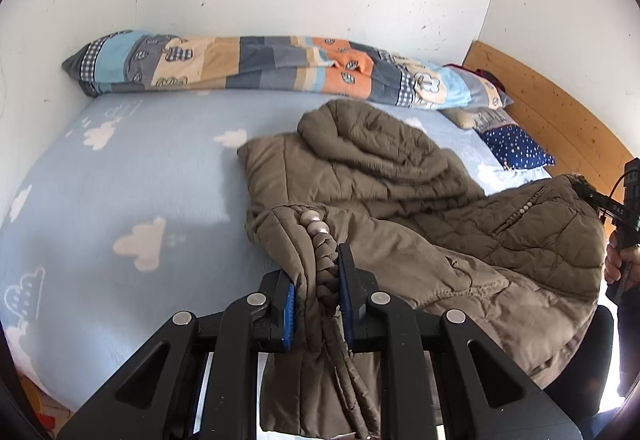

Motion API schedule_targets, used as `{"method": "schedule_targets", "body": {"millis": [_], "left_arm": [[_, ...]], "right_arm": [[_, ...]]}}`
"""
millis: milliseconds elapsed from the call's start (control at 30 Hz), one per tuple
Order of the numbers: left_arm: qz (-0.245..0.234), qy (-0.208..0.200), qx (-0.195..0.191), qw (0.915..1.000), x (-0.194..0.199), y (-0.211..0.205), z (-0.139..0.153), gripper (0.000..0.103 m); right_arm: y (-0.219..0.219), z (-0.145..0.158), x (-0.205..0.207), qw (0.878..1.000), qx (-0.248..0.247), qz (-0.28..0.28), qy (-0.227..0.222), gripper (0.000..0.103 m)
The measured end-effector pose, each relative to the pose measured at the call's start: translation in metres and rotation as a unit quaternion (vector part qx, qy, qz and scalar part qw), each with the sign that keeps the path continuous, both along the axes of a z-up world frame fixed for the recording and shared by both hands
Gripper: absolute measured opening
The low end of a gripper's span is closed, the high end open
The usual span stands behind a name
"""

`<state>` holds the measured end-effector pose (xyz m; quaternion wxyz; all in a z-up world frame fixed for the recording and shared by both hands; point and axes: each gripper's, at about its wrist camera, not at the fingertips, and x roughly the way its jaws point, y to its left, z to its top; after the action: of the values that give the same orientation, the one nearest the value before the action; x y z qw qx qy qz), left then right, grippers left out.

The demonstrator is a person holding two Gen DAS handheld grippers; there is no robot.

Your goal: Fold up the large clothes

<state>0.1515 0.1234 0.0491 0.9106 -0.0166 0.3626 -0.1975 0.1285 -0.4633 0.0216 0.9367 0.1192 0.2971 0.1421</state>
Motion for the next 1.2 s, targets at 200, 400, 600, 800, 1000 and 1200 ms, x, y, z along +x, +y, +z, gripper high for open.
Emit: {"method": "schedule_targets", "body": {"millis": [200, 400, 600, 800, 1000, 1200], "left_arm": [[-0.002, -0.005, -0.024, 0.9997, 0.031, -0.001, 0.022, 0.018], [0.001, 0.001, -0.049, 0.9988, 0.074, -0.004, 0.04, 0.018], [0.0, 0.008, -0.051, 0.9987, 0.122, -0.012, 0.051, 0.018], [0.01, 0.026, -0.049, 0.9984, 0.175, -0.019, 0.046, 0.018], [0.038, 0.063, -0.06, 0.9955, 0.237, -0.017, 0.023, 0.018], [0.066, 0.099, -0.06, 0.991, 0.291, -0.017, -0.012, 0.018]], "right_arm": [[-0.005, 0.011, 0.029, 1.0, 0.001, -0.011, -0.013, 0.016], [-0.009, 0.024, 0.071, 1.0, -0.001, -0.02, -0.018, 0.016], [-0.009, 0.032, 0.122, 1.0, -0.011, -0.023, -0.014, 0.016], [-0.009, 0.029, 0.176, 1.0, -0.017, -0.025, -0.003, 0.016], [-0.011, 0.013, 0.236, 0.999, -0.013, -0.029, 0.027, 0.016], [-0.019, -0.019, 0.294, 0.996, 0.004, -0.049, 0.076, 0.016]]}}
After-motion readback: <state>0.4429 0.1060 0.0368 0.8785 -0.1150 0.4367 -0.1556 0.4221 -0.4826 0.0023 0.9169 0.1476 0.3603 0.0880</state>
